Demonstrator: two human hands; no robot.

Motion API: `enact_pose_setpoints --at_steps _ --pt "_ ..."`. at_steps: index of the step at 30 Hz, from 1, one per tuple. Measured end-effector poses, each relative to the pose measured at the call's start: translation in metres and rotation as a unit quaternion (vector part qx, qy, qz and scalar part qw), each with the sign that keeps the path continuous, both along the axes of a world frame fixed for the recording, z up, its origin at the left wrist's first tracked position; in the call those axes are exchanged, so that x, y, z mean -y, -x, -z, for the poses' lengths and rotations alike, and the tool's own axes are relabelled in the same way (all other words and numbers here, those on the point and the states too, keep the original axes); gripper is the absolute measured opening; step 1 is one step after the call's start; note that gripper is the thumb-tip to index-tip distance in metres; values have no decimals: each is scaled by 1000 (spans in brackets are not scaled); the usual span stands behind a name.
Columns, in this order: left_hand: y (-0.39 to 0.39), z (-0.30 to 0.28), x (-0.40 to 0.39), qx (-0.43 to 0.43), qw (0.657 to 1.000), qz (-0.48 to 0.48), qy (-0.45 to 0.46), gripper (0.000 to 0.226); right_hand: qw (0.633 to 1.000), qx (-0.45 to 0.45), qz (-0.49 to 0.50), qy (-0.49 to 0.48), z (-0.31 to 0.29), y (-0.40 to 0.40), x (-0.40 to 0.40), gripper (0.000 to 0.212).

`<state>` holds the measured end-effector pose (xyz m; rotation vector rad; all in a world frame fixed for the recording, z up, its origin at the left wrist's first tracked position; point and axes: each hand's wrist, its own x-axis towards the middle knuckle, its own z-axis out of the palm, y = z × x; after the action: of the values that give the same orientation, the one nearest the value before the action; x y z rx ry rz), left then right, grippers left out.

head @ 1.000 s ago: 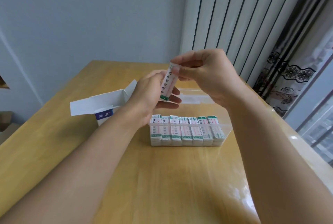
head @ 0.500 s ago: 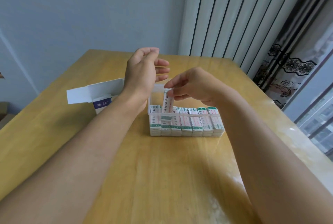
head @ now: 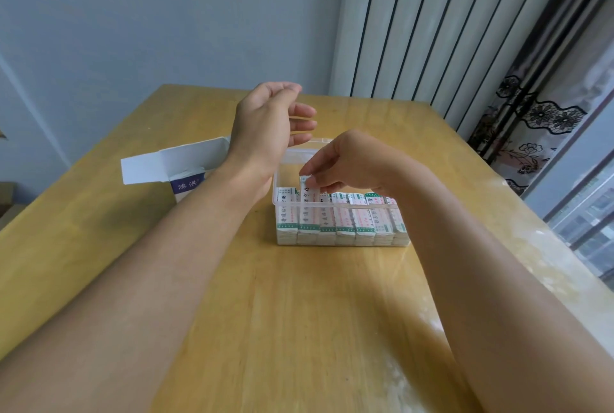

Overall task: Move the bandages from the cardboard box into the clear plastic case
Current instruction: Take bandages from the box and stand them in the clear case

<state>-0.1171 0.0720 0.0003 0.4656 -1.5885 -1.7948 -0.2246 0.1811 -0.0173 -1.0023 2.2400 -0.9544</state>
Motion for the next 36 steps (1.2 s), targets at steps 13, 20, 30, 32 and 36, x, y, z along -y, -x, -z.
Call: enact_pose_setpoints --at_steps 13,20,30,32,36 --pt "-4 -2 -1 12 1000 1 13 18 998 48 18 37 -1 0 1 12" --pt "-3 -1 -2 20 1000 6 19 19 1000 -8 -13 -16 -2 -3 1 15" --pt "-5 -2 -2 26 999 8 21 21 977 -196 -14 -84 -1 -13 8 15" --pt "-6 -3 -2 26 999 9 23 21 972 -211 -18 -104 1 -13 10 19" --pt "-6 -3 -2 27 999 9 22 22 967 -228 -15 -113 7 -12 15 26"
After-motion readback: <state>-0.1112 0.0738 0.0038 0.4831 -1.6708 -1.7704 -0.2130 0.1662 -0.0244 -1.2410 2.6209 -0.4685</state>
